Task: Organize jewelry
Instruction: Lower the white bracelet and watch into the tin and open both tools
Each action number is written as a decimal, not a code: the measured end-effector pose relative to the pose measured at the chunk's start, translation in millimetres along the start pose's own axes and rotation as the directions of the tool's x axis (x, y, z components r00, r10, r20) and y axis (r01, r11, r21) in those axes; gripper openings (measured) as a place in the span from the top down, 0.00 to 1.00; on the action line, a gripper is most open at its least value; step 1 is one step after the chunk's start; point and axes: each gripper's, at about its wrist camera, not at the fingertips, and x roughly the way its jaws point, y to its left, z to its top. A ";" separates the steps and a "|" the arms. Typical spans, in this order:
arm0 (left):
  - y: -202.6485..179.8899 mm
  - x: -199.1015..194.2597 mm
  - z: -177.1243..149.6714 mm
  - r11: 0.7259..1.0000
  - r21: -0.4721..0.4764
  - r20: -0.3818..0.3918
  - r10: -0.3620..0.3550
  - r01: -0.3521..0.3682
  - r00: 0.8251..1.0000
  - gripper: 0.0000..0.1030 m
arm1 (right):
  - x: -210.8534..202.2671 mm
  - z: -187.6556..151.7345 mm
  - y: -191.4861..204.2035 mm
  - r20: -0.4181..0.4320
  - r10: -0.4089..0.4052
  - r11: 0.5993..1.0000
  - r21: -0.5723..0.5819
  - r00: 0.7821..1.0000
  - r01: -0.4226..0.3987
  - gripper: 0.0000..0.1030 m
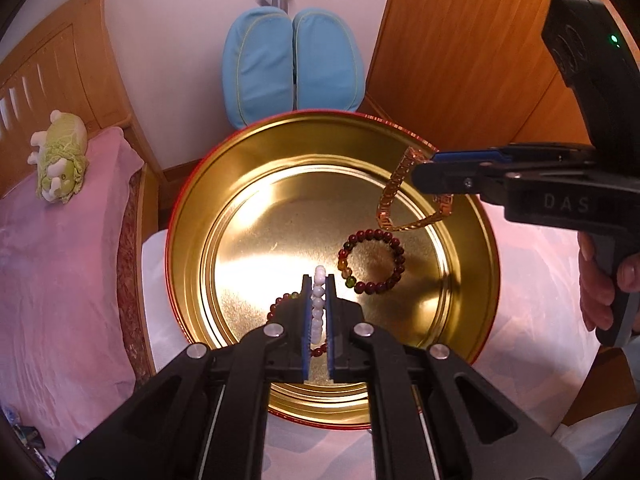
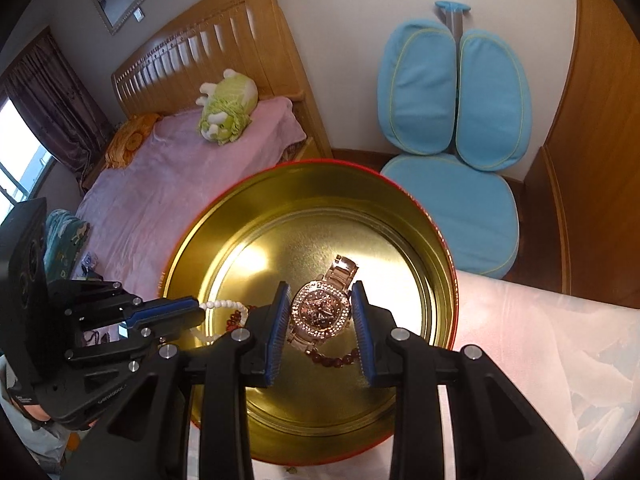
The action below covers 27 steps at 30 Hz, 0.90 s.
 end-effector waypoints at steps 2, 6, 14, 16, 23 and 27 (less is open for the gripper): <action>3.3 4.9 -1.9 1.000 -0.010 -0.016 0.001 -0.002 1.000 0.94 | 8.7 -0.4 -2.6 -0.022 -0.011 1.000 0.004 1.000 0.011 0.69; 6.0 10.2 -2.3 1.000 -0.017 -0.036 0.011 -0.011 0.999 0.94 | 20.2 -1.7 -5.1 -0.048 -0.021 1.000 0.001 0.999 0.022 0.69; 3.0 15.5 -4.8 1.000 -0.004 -0.050 0.013 -0.014 0.999 0.94 | 27.7 -9.7 -5.1 -0.067 -0.031 1.000 -0.004 0.997 0.031 0.69; 1.8 16.4 -5.6 1.000 -0.003 -0.054 0.011 -0.011 0.998 0.94 | 29.8 -8.2 -5.2 -0.070 -0.031 1.000 -0.004 0.997 0.031 0.69; -0.5 20.3 -8.1 1.000 0.007 -0.066 0.014 -0.014 0.998 0.94 | 34.3 -9.9 -6.0 -0.084 -0.030 1.000 -0.006 0.996 0.030 0.69; -0.5 20.7 -8.0 1.000 0.005 -0.067 0.016 -0.015 0.998 0.94 | 36.0 -9.8 -5.2 -0.089 -0.031 1.000 -0.008 0.996 0.030 0.69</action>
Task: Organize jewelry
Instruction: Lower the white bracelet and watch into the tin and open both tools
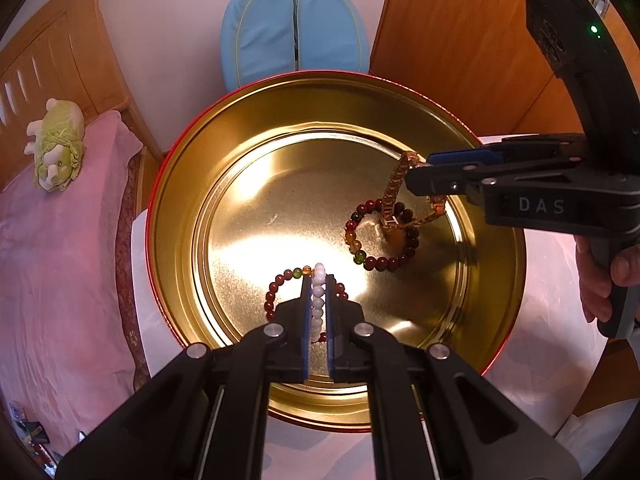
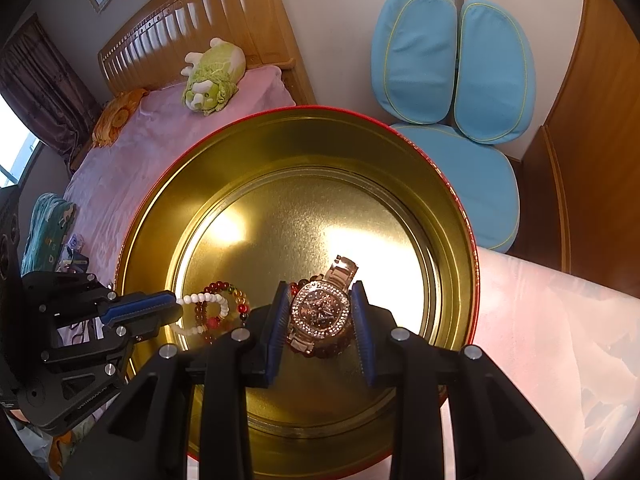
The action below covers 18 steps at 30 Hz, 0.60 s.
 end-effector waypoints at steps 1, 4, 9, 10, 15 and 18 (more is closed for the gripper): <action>0.2 0.1 0.1 1.000 -0.001 0.000 0.000 0.000 1.000 0.94 | 0.0 -0.3 0.2 0.000 0.000 1.000 -0.001 1.000 0.000 0.69; 0.0 0.5 -0.3 1.000 -0.002 -0.004 0.001 -0.001 1.000 0.94 | 0.8 -0.5 0.3 -0.002 0.000 1.000 -0.001 1.000 0.000 0.69; -0.5 1.7 -0.9 1.000 -0.002 -0.008 0.003 -0.003 1.000 0.94 | 5.0 -2.0 1.5 -0.014 0.002 1.000 -0.007 1.000 -0.002 0.69; -0.6 1.7 -1.1 1.000 -0.002 -0.009 0.003 -0.003 1.000 0.94 | 5.8 -2.4 2.0 -0.016 0.001 1.000 -0.011 1.000 -0.001 0.69; -6.0 -0.3 -0.2 0.998 0.020 0.000 0.055 -0.055 0.998 0.89 | 5.7 -3.1 5.6 -0.020 -0.008 0.999 -0.034 1.000 0.007 0.67; -14.9 -9.9 0.3 0.990 0.064 0.048 0.125 -0.128 0.991 0.20 | -6.2 -0.5 8.3 0.039 -0.012 0.999 -0.042 0.999 0.014 0.36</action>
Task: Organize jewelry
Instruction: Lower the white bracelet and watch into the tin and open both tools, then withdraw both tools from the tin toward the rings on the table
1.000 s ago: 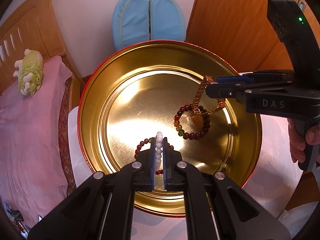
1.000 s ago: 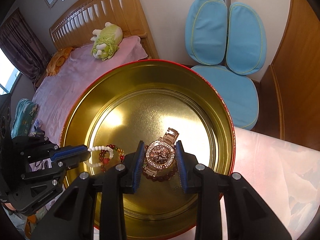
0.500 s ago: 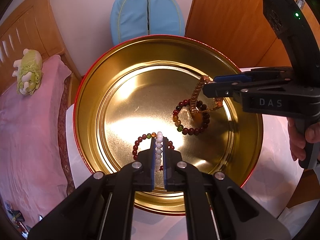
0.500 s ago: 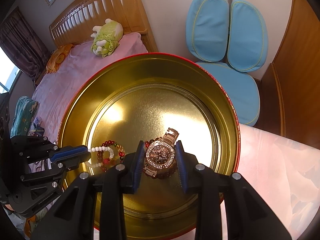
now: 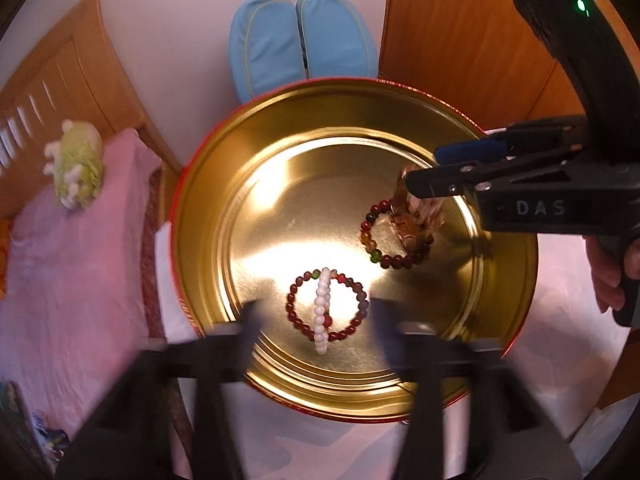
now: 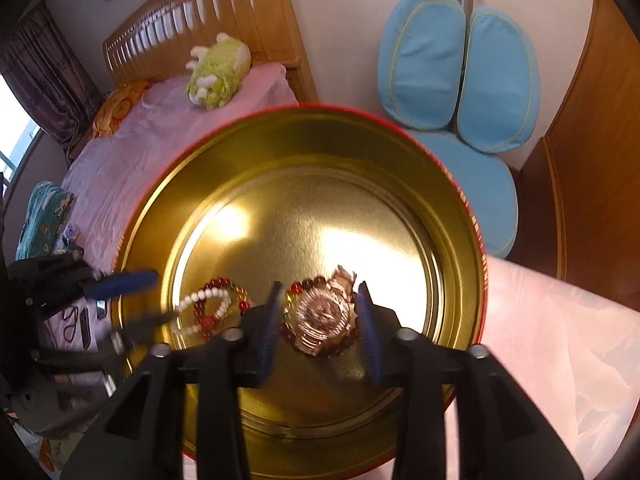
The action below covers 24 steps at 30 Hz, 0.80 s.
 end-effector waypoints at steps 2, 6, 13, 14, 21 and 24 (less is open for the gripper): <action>-1.9 -10.0 -2.5 1.000 0.017 0.046 0.007 -0.007 0.999 0.20 | -9.3 -0.6 1.4 0.058 0.008 1.000 0.002 0.998 -0.008 0.21; -2.7 -10.9 -6.1 1.000 0.018 0.032 0.011 -0.011 0.999 0.20 | -19.2 -0.1 9.9 0.096 0.004 0.999 -0.037 0.995 0.000 0.16; 4.7 -16.8 -12.4 0.999 -0.035 0.019 0.002 -0.002 1.000 0.20 | -21.5 -7.0 20.3 0.085 0.006 0.999 -0.053 0.996 -0.001 0.11; 6.3 -18.8 -14.9 0.999 -0.046 0.021 0.006 -0.005 1.000 0.20 | -22.0 -7.3 20.5 0.080 0.004 0.999 -0.049 0.997 0.000 0.11; 16.6 -38.3 -36.2 0.991 -0.135 0.041 -0.003 0.008 0.999 0.20 | -44.9 -22.3 16.9 0.121 0.028 0.999 0.023 0.992 -0.031 0.11; 23.1 -44.8 -50.6 0.983 -0.183 0.051 -0.005 0.015 0.999 0.20 | -57.4 -34.9 13.9 0.142 0.044 0.997 0.062 0.989 -0.053 0.10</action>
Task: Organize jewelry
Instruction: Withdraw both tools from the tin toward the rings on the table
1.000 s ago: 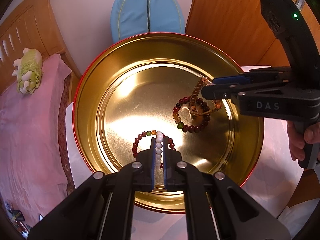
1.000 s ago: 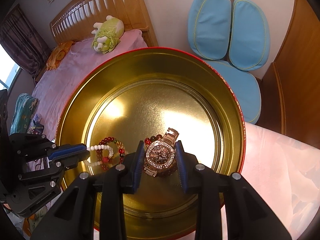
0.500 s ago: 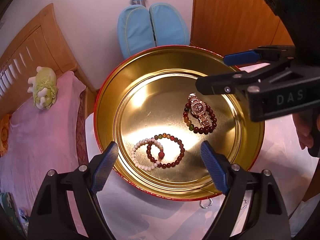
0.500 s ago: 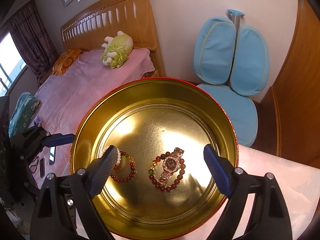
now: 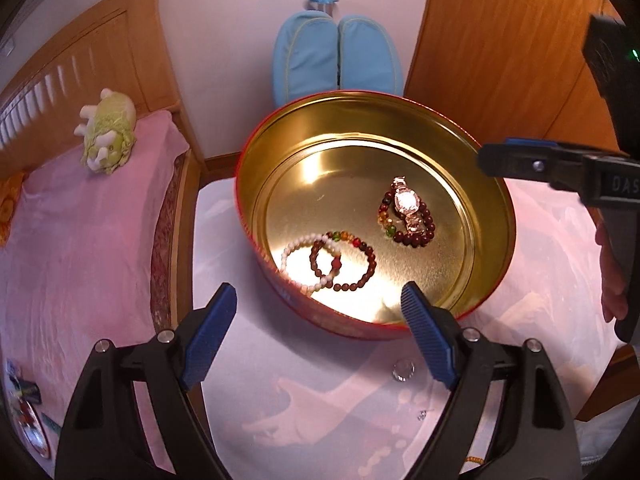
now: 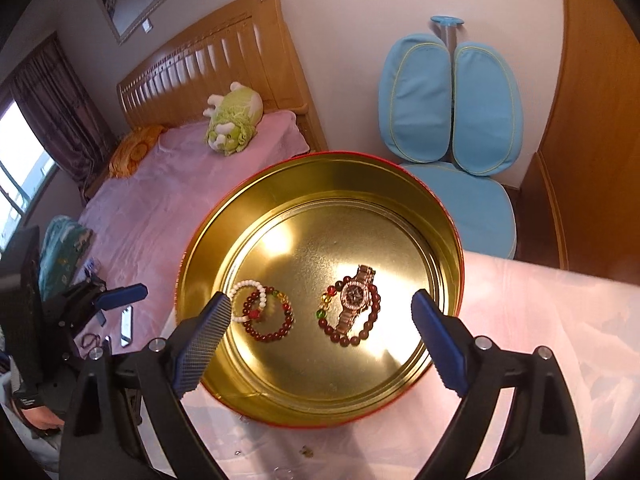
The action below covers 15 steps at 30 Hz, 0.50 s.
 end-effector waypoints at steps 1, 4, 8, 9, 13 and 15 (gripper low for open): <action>2.8 -1.4 -5.4 1.000 -0.015 -0.003 -0.001 0.001 1.000 0.20 | -4.1 -4.2 -1.2 0.003 0.007 1.000 0.013 1.000 -0.007 0.10; 10.1 -1.2 -21.8 0.999 -0.047 -0.035 0.007 -0.008 0.999 0.20 | -14.0 -15.9 -4.3 0.010 0.012 0.999 0.036 1.000 -0.012 0.10; 21.1 -1.7 -44.4 0.996 -0.091 -0.071 0.019 -0.025 0.997 0.20 | -24.1 -33.9 -6.8 0.011 -0.016 0.999 0.049 1.000 0.016 0.10; 22.8 -3.4 -50.5 0.994 -0.103 -0.078 0.014 -0.022 0.997 0.20 | -24.5 -39.4 -8.6 -0.001 -0.018 0.998 0.057 1.000 0.018 0.10; 28.4 -6.0 -69.2 0.989 -0.145 -0.104 0.003 -0.018 0.995 0.20 | -26.2 -57.3 -14.2 -0.042 -0.017 0.995 0.093 0.999 0.021 0.10; 28.2 -7.2 -79.1 0.989 -0.147 -0.118 0.006 -0.023 0.993 0.20 | -28.0 -67.5 -14.5 -0.057 -0.018 0.995 0.101 0.998 0.024 0.10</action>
